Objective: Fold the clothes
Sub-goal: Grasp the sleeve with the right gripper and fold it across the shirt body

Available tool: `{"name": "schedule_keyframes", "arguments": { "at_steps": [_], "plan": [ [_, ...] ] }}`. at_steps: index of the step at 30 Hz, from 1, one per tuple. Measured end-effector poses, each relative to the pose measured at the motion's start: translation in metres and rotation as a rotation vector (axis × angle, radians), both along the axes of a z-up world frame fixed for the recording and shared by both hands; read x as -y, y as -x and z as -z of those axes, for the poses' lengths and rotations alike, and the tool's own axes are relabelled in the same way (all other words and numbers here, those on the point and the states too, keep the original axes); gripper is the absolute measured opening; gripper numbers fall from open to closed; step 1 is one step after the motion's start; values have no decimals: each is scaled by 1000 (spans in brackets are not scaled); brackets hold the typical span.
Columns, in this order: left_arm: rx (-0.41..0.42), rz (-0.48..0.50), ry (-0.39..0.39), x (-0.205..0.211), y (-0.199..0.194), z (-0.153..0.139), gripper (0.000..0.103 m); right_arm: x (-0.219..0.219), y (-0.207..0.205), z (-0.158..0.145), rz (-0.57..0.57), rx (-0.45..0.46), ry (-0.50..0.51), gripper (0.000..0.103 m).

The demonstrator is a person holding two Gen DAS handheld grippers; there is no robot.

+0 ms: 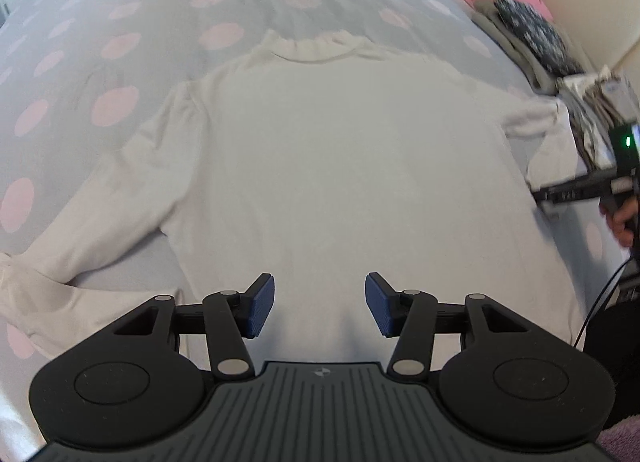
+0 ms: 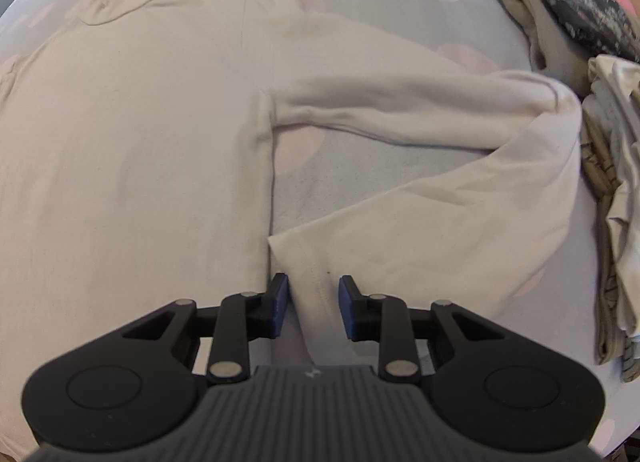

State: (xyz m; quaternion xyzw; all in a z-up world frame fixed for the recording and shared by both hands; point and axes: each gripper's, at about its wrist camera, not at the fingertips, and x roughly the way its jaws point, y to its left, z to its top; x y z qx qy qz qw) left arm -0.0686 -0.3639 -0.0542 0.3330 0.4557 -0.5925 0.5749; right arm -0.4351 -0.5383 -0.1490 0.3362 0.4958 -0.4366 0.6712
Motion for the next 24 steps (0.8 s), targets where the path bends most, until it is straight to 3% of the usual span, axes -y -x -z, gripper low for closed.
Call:
{"name": "schedule_keyframes", "arguments": {
  "at_steps": [3,7,13,19,24],
  "plan": [
    [-1,-51,2,5,-15,3,48,1,0,0,2,-14,10,12],
    [-7,-104,3,7,-25,10,48,5,6,-7,41,12,-4,9],
    [-14,-16,35,16,3,10,48,5,1,-50,41,163,20,9],
    [-52,100,95,26,42,4,48,-13,-60,-93,-100,336,14,9],
    [-98,182,108,26,68,12,48,-32,-111,-100,-210,429,-49,9]
  ]
}}
